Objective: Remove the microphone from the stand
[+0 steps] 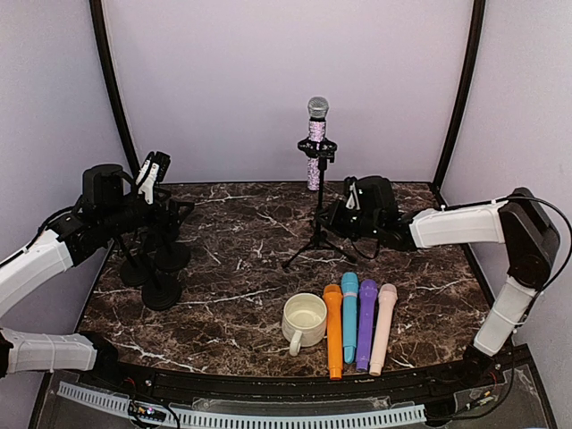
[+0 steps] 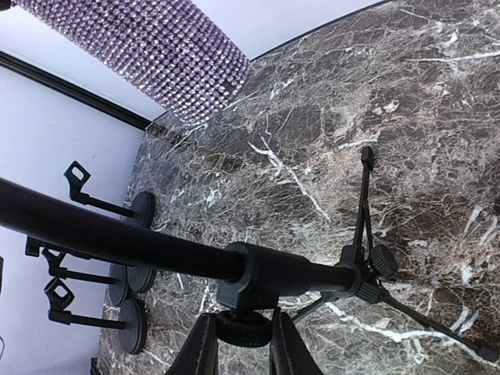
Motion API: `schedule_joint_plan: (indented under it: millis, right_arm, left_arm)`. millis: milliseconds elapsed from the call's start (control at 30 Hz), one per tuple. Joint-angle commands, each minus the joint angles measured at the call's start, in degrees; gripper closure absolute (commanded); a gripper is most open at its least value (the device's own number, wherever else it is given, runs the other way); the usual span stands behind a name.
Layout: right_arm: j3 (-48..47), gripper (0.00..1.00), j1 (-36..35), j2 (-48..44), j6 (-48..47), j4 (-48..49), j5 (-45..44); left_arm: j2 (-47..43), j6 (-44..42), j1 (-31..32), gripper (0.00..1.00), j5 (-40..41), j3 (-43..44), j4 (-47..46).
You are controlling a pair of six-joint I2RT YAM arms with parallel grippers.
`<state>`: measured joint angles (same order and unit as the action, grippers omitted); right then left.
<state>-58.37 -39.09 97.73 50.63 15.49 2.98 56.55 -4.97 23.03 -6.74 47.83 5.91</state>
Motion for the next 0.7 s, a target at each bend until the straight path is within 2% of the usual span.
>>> schedule_joint_plan:
  millis: [0, 200, 667]
  right_arm:
    - [-3.0, 0.92, -1.24, -0.48, -3.09, -5.49, -5.52]
    - [-9.93, 0.92, -4.92, 0.64, -3.09, -17.97, -5.52]
    - [-31.68, 0.92, -13.06, 12.41, -3.09, -43.18, -5.52]
  left_arm:
    - [-0.42, 0.13, -0.17, 0.21, -1.21, 0.32, -0.64]
    - [-0.26, 0.05, -0.17, 0.21, -0.87, 0.24, -0.64]
    - [-0.48, -0.04, -0.17, 0.21, -0.79, 0.24, -0.55]
